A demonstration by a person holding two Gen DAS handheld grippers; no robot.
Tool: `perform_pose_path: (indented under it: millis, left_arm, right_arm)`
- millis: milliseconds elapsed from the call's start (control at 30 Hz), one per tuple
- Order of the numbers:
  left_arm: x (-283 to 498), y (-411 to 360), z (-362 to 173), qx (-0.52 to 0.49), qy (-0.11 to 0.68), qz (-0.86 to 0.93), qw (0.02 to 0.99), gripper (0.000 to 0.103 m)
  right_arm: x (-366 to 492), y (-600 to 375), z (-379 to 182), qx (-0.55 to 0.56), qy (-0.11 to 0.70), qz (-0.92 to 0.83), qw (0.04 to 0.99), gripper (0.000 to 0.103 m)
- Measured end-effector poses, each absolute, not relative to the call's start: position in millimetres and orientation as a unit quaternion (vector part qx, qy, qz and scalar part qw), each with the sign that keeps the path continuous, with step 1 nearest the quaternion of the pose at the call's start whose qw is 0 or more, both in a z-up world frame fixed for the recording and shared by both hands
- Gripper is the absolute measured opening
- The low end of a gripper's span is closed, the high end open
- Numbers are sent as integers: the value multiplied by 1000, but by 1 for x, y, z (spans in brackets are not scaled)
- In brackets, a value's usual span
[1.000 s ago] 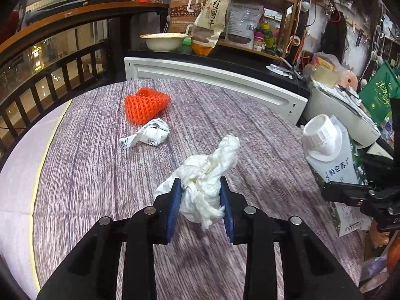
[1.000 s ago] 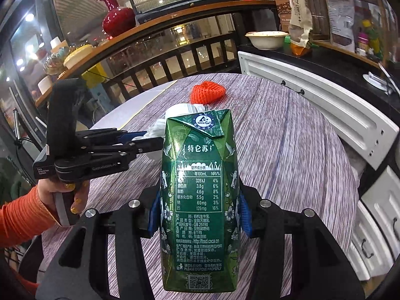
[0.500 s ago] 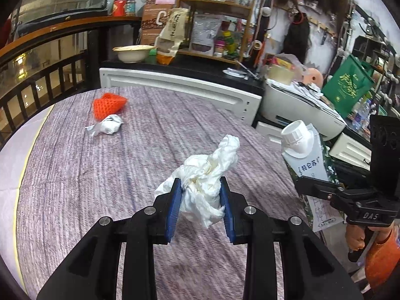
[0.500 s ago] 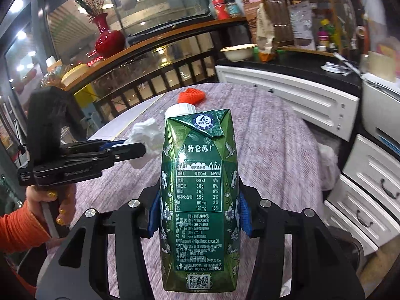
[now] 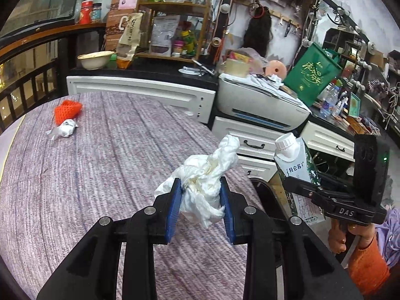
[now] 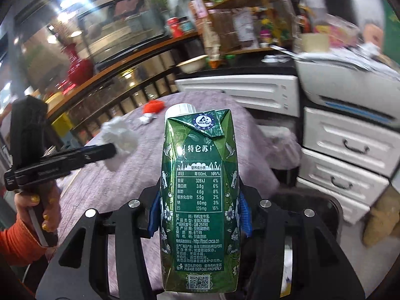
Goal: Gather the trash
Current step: 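Carry the carton and tissue over the black bin and open both tools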
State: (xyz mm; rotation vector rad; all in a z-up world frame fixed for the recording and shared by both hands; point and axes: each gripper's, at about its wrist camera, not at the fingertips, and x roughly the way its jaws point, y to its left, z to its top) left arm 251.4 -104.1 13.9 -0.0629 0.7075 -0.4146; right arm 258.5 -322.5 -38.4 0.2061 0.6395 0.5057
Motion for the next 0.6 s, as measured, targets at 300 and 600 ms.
perform_pose_path:
  millis: [300, 600]
  left_arm:
    - [244, -134, 13, -32, 343, -232, 910, 30]
    - [239, -160, 11, -29, 347, -255, 902, 30]
  right_arm:
    - [252, -373, -97, 126, 360, 150, 912, 50]
    - [272, -373, -169, 93, 428, 60, 897, 50]
